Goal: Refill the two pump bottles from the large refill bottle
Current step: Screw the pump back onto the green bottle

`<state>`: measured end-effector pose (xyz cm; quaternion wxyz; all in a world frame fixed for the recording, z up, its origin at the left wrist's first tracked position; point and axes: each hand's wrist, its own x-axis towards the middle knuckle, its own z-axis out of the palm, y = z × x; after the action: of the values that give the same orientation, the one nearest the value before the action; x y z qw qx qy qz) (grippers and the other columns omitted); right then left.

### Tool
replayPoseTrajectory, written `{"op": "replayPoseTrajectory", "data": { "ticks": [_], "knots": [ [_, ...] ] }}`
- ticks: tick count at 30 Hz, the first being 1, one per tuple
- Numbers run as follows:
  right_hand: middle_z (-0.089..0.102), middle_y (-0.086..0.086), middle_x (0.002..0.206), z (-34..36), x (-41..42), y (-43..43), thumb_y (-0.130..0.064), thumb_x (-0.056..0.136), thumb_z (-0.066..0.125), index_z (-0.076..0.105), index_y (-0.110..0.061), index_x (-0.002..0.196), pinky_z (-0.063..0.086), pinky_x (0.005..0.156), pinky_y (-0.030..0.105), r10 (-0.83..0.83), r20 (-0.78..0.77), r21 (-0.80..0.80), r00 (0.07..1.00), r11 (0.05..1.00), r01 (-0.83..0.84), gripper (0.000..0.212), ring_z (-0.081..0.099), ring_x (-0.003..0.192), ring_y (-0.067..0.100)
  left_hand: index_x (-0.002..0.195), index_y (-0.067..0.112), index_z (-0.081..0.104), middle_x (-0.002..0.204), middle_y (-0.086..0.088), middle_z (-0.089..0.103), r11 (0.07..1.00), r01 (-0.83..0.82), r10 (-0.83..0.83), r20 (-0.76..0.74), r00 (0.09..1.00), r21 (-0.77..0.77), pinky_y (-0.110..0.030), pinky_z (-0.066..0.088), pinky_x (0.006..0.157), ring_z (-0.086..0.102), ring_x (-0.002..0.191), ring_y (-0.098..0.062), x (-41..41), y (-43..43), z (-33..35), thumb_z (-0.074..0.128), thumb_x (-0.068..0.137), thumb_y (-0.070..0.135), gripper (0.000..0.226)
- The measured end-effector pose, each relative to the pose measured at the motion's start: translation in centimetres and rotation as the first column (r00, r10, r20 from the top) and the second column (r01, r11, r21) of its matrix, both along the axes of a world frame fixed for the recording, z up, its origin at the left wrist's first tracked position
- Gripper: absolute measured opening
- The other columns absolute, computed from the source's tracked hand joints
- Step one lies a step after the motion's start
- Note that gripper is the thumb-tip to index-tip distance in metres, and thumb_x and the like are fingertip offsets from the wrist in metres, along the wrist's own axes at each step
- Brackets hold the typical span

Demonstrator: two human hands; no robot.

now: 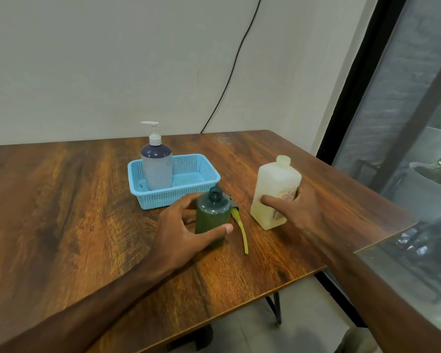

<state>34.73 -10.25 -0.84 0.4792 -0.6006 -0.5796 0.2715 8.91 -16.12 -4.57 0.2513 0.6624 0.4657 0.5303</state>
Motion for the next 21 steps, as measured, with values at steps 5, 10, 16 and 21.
{"op": "replayPoseTrajectory", "data": {
  "ticks": [5,10,16,21],
  "knots": [
    [0.062,-0.009,0.129,-0.8,-0.3,0.2,-0.047,0.061,0.09,0.046,-0.029,0.14,0.056,0.079,0.028,0.021,-0.043,0.018,0.999,1.0,-0.02,0.093,0.062,0.116,0.015,0.121,0.046,0.059,0.121,0.028,0.065,0.998,-0.041,0.042,0.011,0.999,-0.054,-0.007,0.053,0.081,0.063,0.11,0.012,0.0,0.5,-0.4,0.092,0.058,0.062,0.072],
    [0.055,-0.008,0.141,-0.7,-0.1,-3.6,-0.043,0.074,0.086,0.048,-0.025,0.139,0.057,0.092,0.031,-0.158,-0.044,0.393,0.987,0.905,0.162,0.078,0.056,0.124,0.008,0.126,0.047,0.054,0.118,0.036,0.059,0.996,-0.081,0.079,-0.051,0.996,-0.03,-0.001,0.049,0.08,0.058,0.107,0.021,0.1,0.5,-0.2,0.089,0.059,0.066,0.078],
    [0.067,-0.009,0.104,1.0,-4.4,-6.7,-0.015,0.09,0.073,0.068,-0.017,0.106,0.056,0.077,0.02,0.026,0.252,0.565,0.967,0.808,-0.169,0.017,0.064,0.095,0.005,0.125,0.046,0.052,0.113,0.04,0.055,0.993,-0.121,0.12,-0.095,0.988,-0.005,0.001,0.046,0.079,0.055,0.106,0.023,0.2,0.4,0.3,0.088,0.062,0.063,0.074],
    [0.067,-0.008,0.116,0.2,-7.8,-2.9,-0.023,0.093,0.068,0.067,-0.025,0.118,0.053,0.081,0.017,0.158,0.498,0.097,0.853,0.967,-0.236,0.025,0.06,0.099,0.004,0.133,0.04,0.052,0.117,0.036,0.053,0.99,-0.142,0.141,-0.113,0.984,0.0,-0.004,0.046,0.079,0.055,0.103,0.018,0.2,0.3,0.5,0.087,0.064,0.063,0.081]
  ]
}}
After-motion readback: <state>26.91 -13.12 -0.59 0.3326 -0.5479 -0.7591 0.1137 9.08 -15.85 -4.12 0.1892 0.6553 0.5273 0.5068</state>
